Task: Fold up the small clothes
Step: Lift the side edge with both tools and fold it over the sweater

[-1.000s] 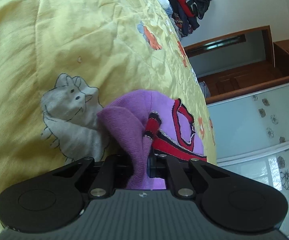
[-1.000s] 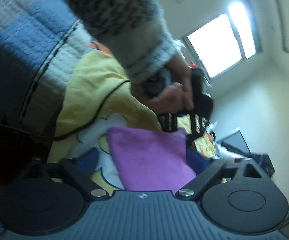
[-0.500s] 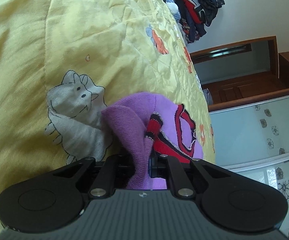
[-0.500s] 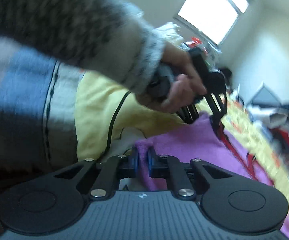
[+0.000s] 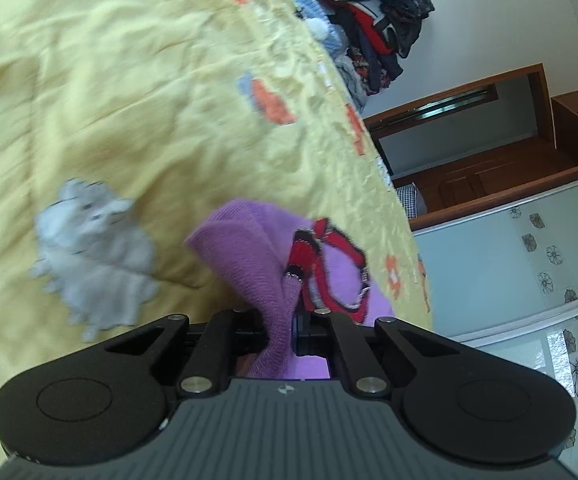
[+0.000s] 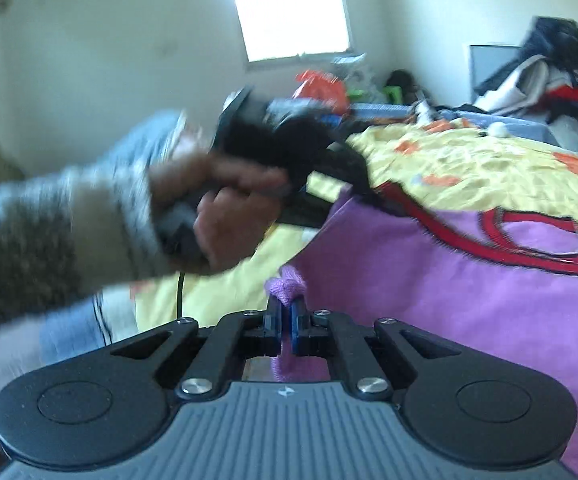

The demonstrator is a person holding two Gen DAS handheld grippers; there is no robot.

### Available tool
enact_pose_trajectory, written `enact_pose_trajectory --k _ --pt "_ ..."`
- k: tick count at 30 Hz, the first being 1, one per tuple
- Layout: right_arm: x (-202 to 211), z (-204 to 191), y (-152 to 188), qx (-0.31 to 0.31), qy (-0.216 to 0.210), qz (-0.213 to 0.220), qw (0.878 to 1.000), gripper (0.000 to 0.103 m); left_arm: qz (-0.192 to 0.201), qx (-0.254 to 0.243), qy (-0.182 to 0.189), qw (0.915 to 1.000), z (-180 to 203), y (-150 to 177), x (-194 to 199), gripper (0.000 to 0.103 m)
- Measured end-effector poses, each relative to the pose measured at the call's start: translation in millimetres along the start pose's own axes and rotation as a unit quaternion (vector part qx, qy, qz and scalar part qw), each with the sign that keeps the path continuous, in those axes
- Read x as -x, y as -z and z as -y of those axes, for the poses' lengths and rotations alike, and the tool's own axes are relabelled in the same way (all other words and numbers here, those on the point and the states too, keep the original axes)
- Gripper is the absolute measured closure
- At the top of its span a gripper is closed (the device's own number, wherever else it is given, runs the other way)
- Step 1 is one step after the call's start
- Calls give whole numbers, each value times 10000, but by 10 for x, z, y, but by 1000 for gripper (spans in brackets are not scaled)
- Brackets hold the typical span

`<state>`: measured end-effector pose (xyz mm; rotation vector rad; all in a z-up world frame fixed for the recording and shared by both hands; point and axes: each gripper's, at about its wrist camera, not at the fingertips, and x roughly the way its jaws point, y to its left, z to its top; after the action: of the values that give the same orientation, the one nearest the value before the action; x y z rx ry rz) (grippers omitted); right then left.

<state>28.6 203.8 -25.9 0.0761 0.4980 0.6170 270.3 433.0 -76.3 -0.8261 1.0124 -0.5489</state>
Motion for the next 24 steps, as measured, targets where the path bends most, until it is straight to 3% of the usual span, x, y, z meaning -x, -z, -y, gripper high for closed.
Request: enact_pose_trajectory --k 8,15,24 --pt "631 959 -18 -1401 67 682 9878 99 -23 -174 -202 9996 789 1 -446 94" --pt "956 1943 469 -3197 -102 844 9437 99 -462 -397 -606 9963 1233 259 -1369 94" --pt "1699 2392 636 -3374 179 1471 9296 99 -626 -814 -770 9917 1816 521 -1956 95"
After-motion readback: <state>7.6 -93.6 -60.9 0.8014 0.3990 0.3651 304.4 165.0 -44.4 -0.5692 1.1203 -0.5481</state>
